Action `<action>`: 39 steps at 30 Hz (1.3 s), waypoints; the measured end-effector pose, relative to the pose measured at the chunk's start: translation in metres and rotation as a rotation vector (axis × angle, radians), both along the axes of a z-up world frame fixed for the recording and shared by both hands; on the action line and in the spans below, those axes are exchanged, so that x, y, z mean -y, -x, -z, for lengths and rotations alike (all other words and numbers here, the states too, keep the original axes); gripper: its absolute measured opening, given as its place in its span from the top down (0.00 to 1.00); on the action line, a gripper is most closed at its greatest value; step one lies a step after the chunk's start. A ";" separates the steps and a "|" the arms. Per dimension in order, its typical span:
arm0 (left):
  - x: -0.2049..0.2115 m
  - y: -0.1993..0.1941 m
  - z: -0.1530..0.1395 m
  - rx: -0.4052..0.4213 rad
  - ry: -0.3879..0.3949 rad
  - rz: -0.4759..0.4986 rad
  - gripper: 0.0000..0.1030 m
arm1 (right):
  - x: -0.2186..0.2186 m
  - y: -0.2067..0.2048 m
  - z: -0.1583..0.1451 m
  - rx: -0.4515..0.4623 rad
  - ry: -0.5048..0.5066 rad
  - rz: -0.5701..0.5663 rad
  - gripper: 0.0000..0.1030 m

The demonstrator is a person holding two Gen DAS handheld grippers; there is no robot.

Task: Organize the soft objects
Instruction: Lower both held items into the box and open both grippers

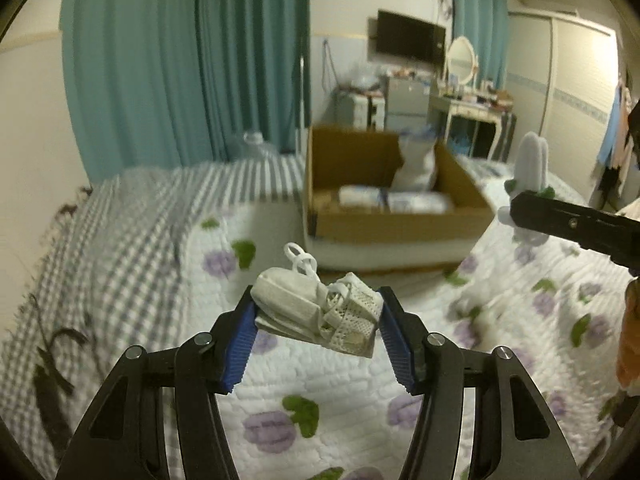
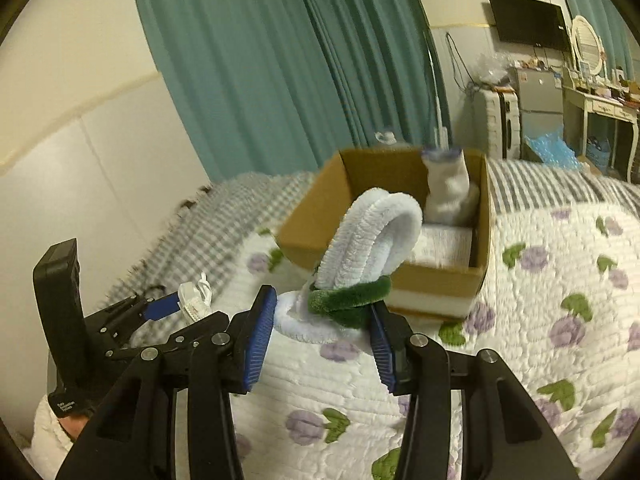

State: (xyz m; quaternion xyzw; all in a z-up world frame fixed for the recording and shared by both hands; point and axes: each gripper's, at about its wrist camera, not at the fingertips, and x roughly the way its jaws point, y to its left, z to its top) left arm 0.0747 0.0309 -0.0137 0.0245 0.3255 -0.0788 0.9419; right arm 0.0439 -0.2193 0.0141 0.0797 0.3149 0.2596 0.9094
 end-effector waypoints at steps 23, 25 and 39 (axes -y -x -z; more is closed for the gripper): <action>0.072 -0.107 -0.052 0.081 -0.075 0.014 0.45 | 0.007 -0.116 -0.062 0.113 0.135 -0.006 0.57; 0.076 -0.125 -0.031 0.050 -0.094 0.005 0.45 | 0.007 -0.132 -0.042 0.080 0.134 -0.011 0.57; 0.091 -0.161 0.005 0.039 -0.127 -0.031 0.32 | 0.024 -0.183 -0.001 0.044 0.107 0.061 0.21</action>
